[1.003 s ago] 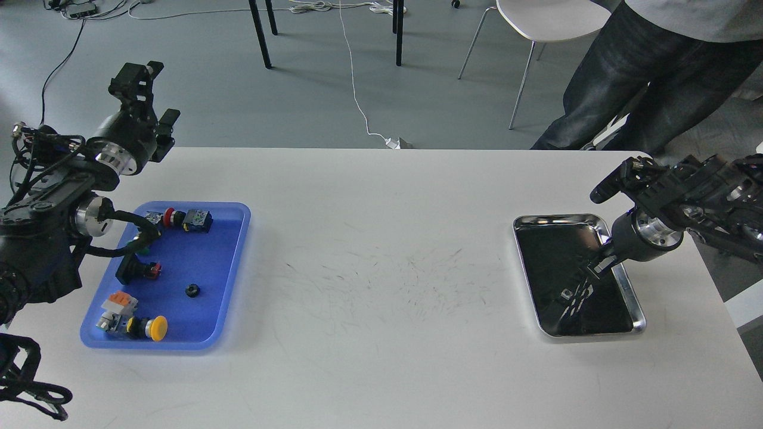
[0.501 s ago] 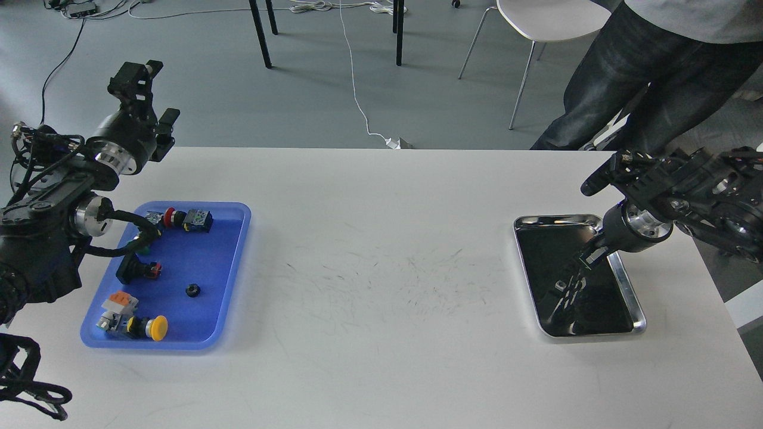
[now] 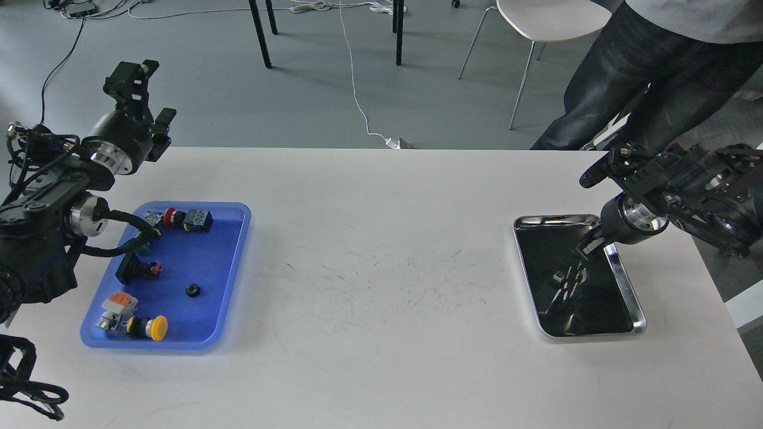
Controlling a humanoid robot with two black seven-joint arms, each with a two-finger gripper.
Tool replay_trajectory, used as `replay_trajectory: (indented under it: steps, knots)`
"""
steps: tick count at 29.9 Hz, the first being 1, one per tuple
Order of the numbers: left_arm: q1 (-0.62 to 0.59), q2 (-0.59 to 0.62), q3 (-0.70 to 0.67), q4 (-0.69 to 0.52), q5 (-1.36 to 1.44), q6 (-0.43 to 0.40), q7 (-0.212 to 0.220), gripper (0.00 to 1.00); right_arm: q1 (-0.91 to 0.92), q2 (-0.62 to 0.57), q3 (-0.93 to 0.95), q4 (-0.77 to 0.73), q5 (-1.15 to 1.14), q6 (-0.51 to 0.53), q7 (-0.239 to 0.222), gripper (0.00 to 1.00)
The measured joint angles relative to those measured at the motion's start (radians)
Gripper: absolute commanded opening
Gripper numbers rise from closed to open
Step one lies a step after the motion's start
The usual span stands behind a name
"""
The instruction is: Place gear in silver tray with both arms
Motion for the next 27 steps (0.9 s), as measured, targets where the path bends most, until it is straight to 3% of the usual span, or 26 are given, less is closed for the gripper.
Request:
replay_trajectory:
  steps: [7,11,20,27]
  knots:
    - [0.002,0.002,0.004,0.0,0.0,-0.002,0.0,0.98,-0.017,0.013,0.059,-0.004,0.003,-0.005,0.0,0.63]
    - [0.001,0.016,0.01,-0.004,0.012,-0.022,0.0,0.98,-0.026,0.013,0.119,-0.005,0.026,-0.004,0.0,0.67]
    - [0.007,0.099,0.064,-0.015,0.132,-0.161,0.0,0.98,-0.033,-0.013,0.182,-0.009,0.22,-0.001,0.0,0.73]
    - [0.003,0.158,0.066,-0.035,0.261,-0.171,0.0,0.98,-0.052,-0.054,0.215,-0.018,0.344,-0.023,0.0,0.74]
